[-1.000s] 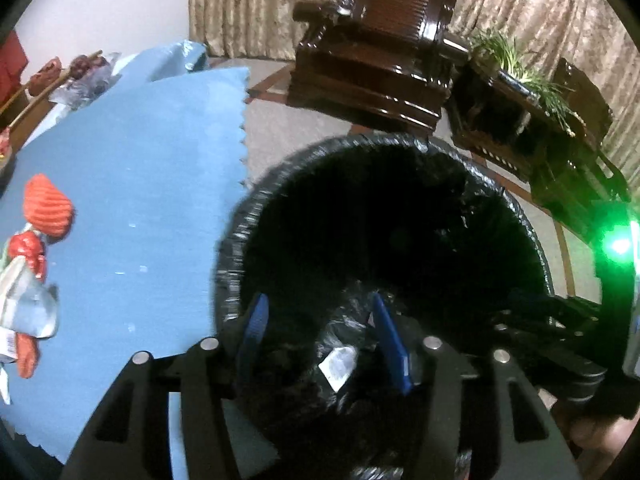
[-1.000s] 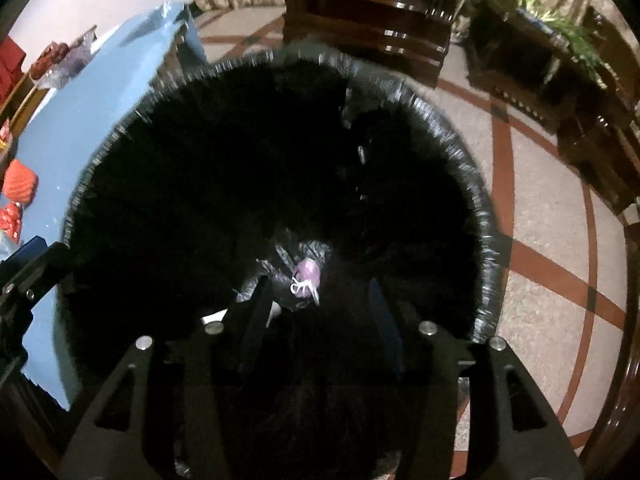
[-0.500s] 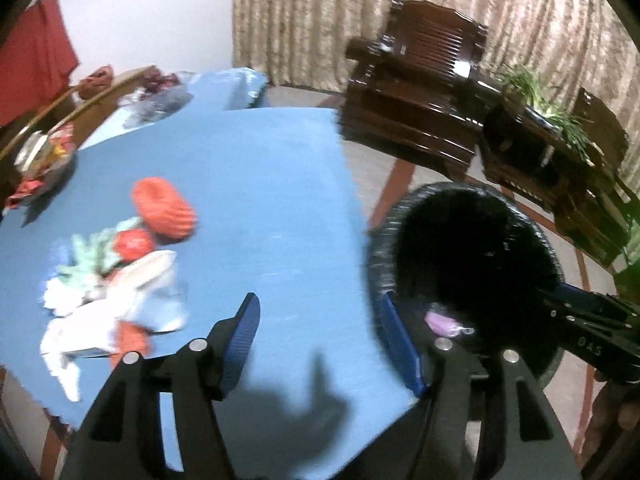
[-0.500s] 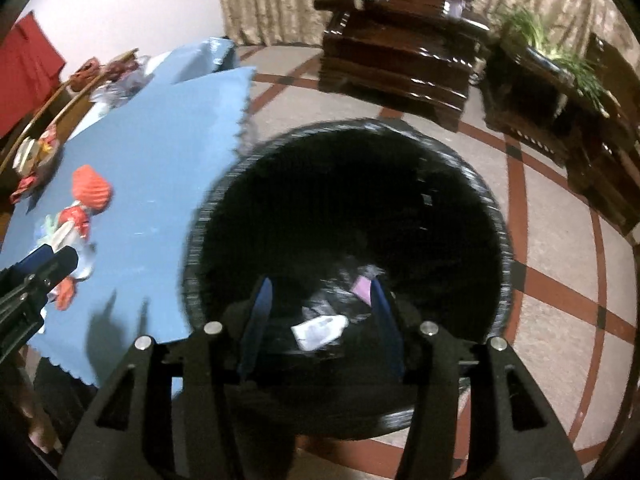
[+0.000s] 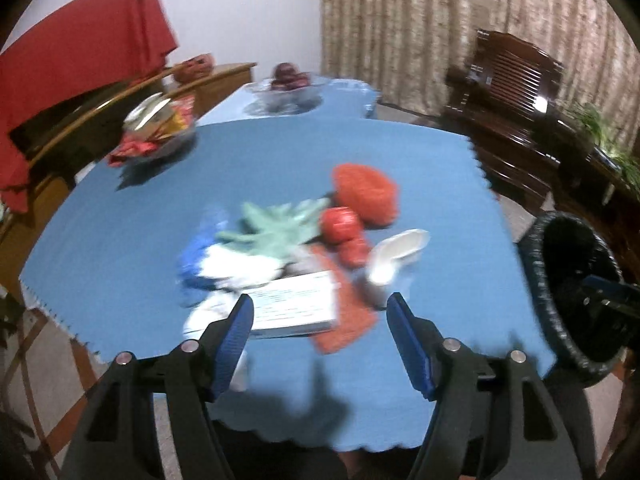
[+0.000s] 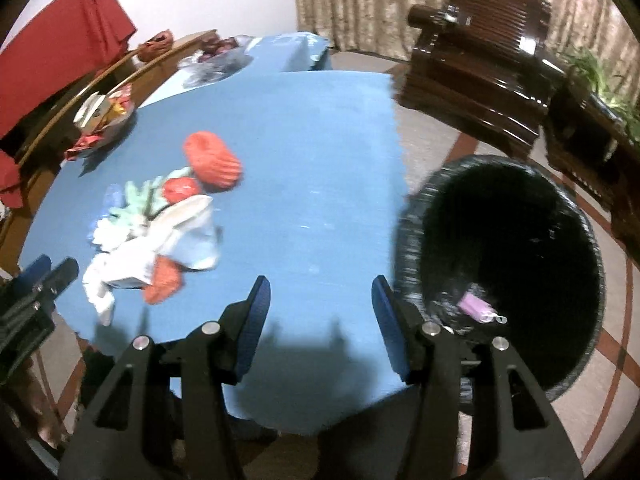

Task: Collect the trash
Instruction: 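Move both open tools back over the items on the table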

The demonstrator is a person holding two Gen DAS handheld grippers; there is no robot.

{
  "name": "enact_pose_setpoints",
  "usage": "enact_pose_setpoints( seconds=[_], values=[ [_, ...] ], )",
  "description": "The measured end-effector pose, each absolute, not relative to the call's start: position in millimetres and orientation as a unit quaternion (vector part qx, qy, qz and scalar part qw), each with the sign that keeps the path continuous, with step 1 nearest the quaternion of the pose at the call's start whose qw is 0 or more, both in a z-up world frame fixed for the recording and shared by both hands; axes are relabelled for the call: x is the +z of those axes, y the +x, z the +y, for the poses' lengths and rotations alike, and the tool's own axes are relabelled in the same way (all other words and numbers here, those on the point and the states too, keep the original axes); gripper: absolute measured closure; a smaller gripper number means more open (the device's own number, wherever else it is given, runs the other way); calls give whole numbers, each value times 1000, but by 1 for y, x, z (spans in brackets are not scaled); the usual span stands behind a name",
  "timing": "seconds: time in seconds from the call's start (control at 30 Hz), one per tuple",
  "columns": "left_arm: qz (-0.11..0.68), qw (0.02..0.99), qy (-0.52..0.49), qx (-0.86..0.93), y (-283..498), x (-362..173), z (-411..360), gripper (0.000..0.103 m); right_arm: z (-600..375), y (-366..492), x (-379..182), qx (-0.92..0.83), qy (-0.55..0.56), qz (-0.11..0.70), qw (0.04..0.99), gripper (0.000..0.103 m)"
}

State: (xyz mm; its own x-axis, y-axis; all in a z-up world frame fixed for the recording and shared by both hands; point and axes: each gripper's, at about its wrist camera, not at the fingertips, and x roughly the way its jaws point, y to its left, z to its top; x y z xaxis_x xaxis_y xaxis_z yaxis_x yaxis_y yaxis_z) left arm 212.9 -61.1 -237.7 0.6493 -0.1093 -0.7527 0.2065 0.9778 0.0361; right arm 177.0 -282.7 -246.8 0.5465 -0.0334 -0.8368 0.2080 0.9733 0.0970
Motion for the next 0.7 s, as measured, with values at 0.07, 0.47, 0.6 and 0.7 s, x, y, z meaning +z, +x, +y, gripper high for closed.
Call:
enact_pose_setpoints(
  seconds=[0.07,0.47,0.6,0.7],
  values=[
    [411,907,51,-75,215,-243,-35,35,-267,183,-245,-62,87,469,877,51],
    [421,905,25,-52,234,-277,44,35,-185,224,-264,-36,79,457,885,51],
    [425,903,20,-55,244,-290,50,35,-170,236,-275,-39,82,452,888,51],
    [430,901,20,-60,250,-300,51,35,-161,245,-285,-40,80,457,885,51]
  ],
)
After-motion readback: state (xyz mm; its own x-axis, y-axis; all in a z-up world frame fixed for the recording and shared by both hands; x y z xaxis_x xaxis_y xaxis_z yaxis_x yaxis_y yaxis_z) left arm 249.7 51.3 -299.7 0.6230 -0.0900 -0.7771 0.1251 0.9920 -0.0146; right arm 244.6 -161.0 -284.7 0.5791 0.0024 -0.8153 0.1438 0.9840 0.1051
